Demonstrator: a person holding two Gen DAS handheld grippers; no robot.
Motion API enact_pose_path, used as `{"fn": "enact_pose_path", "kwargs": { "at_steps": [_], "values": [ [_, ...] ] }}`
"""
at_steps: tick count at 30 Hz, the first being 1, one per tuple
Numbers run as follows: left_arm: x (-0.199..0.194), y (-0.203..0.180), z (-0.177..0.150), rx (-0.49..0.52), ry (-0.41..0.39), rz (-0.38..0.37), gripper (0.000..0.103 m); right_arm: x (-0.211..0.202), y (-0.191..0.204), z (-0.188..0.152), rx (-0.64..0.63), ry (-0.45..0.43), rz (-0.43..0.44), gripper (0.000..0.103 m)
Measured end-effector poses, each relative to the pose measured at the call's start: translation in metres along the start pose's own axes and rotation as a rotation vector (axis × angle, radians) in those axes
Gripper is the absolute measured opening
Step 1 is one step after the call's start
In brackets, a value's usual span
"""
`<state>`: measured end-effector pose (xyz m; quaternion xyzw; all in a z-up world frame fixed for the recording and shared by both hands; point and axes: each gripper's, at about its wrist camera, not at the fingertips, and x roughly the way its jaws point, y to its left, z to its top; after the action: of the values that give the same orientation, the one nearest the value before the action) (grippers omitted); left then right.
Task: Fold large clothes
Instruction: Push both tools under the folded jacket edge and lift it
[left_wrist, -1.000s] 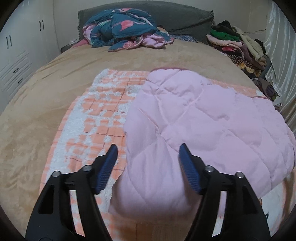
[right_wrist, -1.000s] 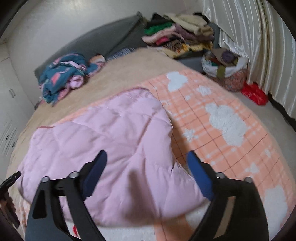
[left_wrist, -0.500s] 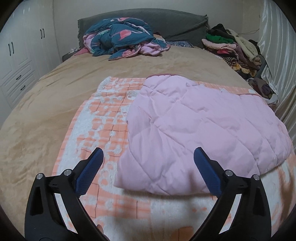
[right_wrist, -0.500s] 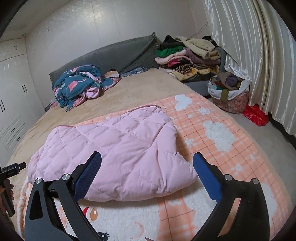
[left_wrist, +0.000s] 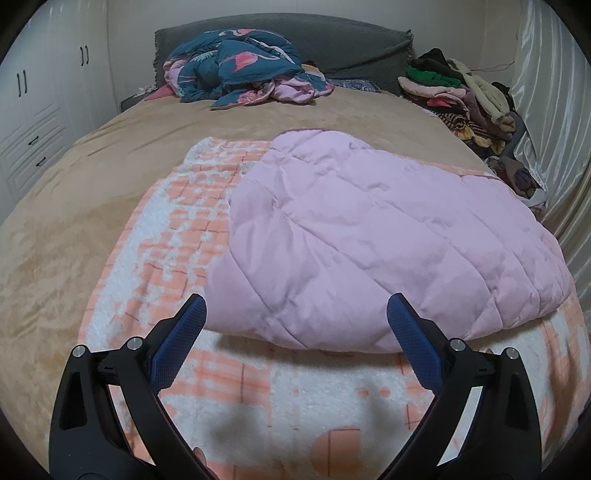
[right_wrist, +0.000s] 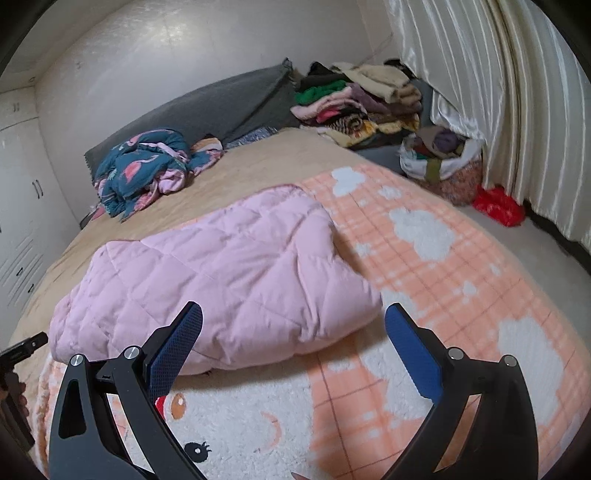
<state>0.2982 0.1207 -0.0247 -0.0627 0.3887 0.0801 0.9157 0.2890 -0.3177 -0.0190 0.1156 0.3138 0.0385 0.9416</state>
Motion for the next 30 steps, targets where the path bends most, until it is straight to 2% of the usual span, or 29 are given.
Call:
{"fn": "enact_pose_path", "kwargs": {
  "at_steps": [11, 21, 26, 30],
  "values": [
    [0.017, -0.001, -0.015, -0.046, 0.042, 0.003, 0.092, 0.038, -0.010, -0.021, 0.131, 0.090, -0.040, 0.099],
    [0.033, 0.003, -0.023, -0.080, 0.077, 0.011, 0.092, 0.076, -0.016, -0.029, 0.247, 0.179, 0.008, 0.099],
    [0.041, 0.008, -0.034, -0.151, 0.117, -0.024, 0.093, 0.093, -0.014, -0.032, 0.263, 0.208, 0.041, 0.099],
    [0.053, 0.011, -0.042, -0.236, 0.162, -0.104, 0.093, 0.102, -0.012, -0.030, 0.287, 0.218, 0.055, 0.099]
  ]
}}
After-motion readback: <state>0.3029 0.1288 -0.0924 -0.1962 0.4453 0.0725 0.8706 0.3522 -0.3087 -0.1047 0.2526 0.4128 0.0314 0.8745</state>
